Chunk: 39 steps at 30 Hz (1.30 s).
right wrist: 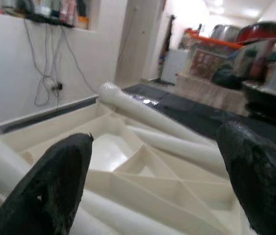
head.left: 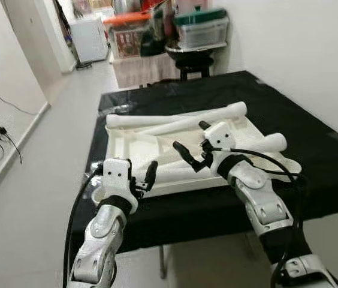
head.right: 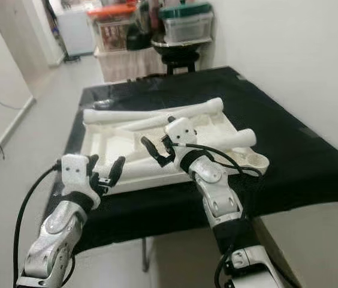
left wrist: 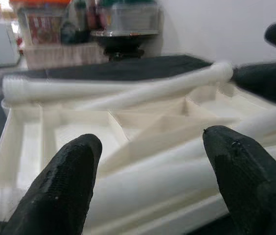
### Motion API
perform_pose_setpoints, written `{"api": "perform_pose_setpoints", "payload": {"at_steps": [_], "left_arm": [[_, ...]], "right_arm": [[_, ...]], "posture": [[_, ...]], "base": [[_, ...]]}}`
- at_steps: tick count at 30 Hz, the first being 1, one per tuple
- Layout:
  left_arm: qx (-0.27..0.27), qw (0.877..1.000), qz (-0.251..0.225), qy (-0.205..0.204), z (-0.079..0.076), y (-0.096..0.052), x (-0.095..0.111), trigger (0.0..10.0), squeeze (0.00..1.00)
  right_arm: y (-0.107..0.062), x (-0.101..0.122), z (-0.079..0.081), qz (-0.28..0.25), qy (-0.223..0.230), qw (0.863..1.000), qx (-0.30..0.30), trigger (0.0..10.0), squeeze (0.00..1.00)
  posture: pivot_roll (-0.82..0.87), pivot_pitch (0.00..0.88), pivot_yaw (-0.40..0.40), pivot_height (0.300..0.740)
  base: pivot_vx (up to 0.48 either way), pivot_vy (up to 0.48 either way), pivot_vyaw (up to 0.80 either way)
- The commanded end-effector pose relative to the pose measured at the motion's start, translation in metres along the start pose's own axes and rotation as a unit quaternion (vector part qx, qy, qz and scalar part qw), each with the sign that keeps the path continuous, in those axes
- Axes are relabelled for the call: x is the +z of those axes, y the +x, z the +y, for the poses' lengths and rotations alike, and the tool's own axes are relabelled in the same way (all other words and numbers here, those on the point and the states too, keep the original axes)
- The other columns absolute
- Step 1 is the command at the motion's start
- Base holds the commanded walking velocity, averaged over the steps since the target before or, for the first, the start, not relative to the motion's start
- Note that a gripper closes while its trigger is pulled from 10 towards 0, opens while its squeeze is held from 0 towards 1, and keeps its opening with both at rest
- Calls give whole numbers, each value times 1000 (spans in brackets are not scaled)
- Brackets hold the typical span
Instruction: Building children table
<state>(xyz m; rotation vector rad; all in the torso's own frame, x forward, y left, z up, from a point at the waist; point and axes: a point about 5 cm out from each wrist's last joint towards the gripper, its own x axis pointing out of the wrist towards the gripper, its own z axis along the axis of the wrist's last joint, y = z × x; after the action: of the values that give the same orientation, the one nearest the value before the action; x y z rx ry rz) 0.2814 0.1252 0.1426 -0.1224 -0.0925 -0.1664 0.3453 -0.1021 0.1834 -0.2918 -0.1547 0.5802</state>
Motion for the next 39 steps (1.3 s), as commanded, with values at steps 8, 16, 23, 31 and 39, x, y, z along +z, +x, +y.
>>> {"api": "perform_pose_setpoints", "payload": {"at_steps": [8,16,23,31,39], "left_arm": [[30,999,32,19,14,7,-5,10000,0],[1,1000,17,1,11,6,2,10000,0],[-18,1000,18,-1,6,7,4,10000,0],[-40,999,27,-2,-2,6,1,10000,0],[-74,997,35,14,-11,1,-4,10000,0]], "right_arm": [[-3,-20,-12,65,8,994,-89,10000,0],[-7,-20,-14,64,24,993,-94,10000,0],[-6,-16,-19,58,-8,994,-97,10000,0],[-6,-13,-17,44,-8,997,-64,10000,0],[-8,-10,-26,51,-35,997,-40,10000,0]], "posture": [[-115,0,88,740],[-119,0,95,740],[-121,0,97,740],[-120,0,98,740],[-117,0,95,740]], "base": [[0,-91,0],[91,0,200],[386,0,457],[394,0,264],[94,0,0]]}}
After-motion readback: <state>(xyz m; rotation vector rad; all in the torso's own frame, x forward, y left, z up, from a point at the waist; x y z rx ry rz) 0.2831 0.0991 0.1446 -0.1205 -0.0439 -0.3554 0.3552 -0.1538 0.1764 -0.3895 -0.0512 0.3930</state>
